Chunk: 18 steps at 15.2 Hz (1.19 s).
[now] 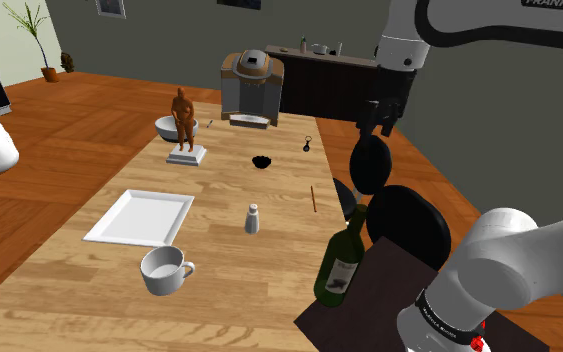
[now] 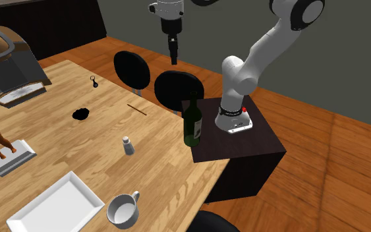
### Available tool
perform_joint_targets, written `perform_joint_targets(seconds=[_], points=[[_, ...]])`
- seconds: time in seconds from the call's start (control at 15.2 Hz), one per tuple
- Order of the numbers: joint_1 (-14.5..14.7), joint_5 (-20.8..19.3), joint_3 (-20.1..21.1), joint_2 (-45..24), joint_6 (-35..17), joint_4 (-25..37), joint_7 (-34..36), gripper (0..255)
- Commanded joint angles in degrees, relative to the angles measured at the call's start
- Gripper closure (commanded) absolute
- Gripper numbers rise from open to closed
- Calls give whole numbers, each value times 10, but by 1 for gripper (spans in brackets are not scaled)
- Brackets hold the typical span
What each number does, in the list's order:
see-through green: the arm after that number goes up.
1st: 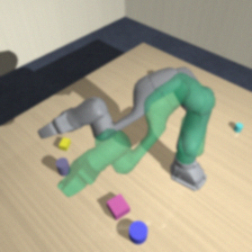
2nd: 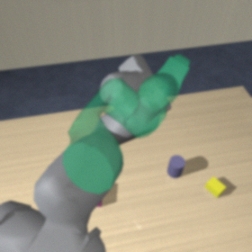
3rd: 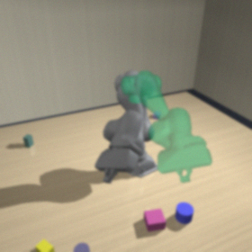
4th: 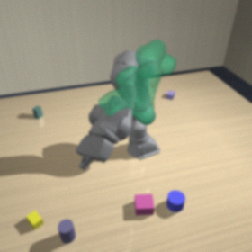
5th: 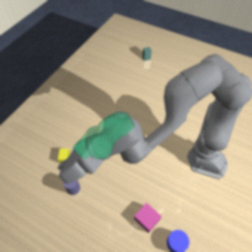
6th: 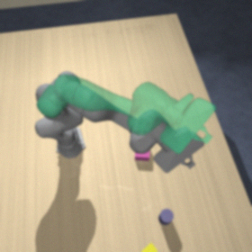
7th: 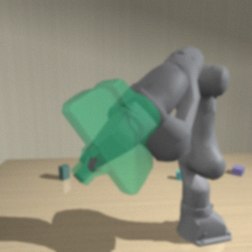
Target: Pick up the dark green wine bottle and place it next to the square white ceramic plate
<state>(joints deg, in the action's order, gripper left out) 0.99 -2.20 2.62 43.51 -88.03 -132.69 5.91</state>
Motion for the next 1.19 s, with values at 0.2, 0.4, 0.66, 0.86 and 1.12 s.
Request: perform_joint_targets(seconds=[0.2,0.4,0.66,0.86,1.12], points=[[24,19,17,53,-30,-67,-3,0],[52,41,36,106,-58,-130,-4,0],[95,74,66,177,-90,-209,-4,0],[131,101,91,226,-110,-262,0,0],[134,106,96,227,-140,-293,0,0]])
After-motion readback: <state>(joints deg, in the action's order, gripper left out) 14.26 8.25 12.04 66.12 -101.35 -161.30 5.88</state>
